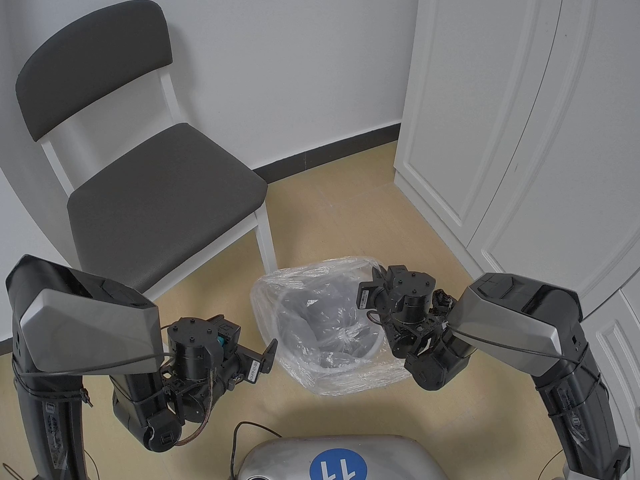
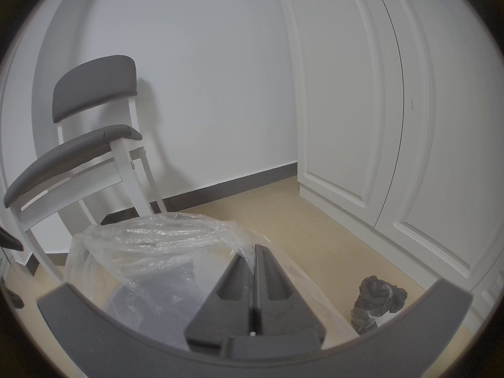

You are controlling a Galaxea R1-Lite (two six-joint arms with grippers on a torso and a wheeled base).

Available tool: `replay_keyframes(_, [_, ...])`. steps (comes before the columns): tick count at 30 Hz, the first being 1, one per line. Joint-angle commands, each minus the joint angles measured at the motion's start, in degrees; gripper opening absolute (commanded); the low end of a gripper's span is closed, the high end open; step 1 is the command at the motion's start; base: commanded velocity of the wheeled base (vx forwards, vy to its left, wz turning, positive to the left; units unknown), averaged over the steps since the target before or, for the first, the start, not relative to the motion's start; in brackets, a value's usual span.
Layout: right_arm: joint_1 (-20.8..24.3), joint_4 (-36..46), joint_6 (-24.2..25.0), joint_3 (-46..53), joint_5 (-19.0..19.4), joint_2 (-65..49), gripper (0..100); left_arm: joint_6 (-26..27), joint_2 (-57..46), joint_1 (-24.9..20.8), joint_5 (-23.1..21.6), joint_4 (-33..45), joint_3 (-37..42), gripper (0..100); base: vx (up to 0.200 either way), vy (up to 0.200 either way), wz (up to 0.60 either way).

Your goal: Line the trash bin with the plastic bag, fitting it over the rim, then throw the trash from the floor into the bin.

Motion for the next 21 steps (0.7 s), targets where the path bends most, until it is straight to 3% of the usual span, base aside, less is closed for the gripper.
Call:
replay_keyframes(1, [-0.1, 0.0, 0.0, -2.3, -0.6, 2.2, 0, -0.1, 0.3, -0.1, 0.0, 0.0, -0.1, 100, 0.0, 0.0, 0.0])
replay_keyframes(6, [-0.3, 0.2, -0.1, -6.0, -2.2, 4.1, 0, -0.4, 0.4, -0.1, -0.5, -0.3, -0.7, 100, 0.0, 0.0, 0.0])
replay_keyframes(9, [-0.3, 0.8, -0.2, -8.5, -4.4, 4.9, 0, -3.2, 0.3, -0.9, -0.6, -0.4, -1.1, 100, 0.0, 0.0, 0.0])
replay_keyframes(19, [-0.7, 0.7, -0.5, -14.5, -6.1, 7.5, 0, -5.3, -0.2, -2.1, -0.6, -0.4, -1.9, 100, 0.0, 0.0, 0.0])
replay_keyframes(20, [-0.7, 0.7, -0.5, -14.5, -6.5, 7.6, 100, -5.2, -0.2, -2.1, -0.6, -0.4, -1.8, 100, 0.0, 0.0, 0.0])
replay_keyframes(21, [-0.7, 0.7, -0.5, -14.5, -6.6, 7.6, 100, -5.2, -0.2, -2.2, -0.6, -0.4, -1.7, 100, 0.0, 0.0, 0.0])
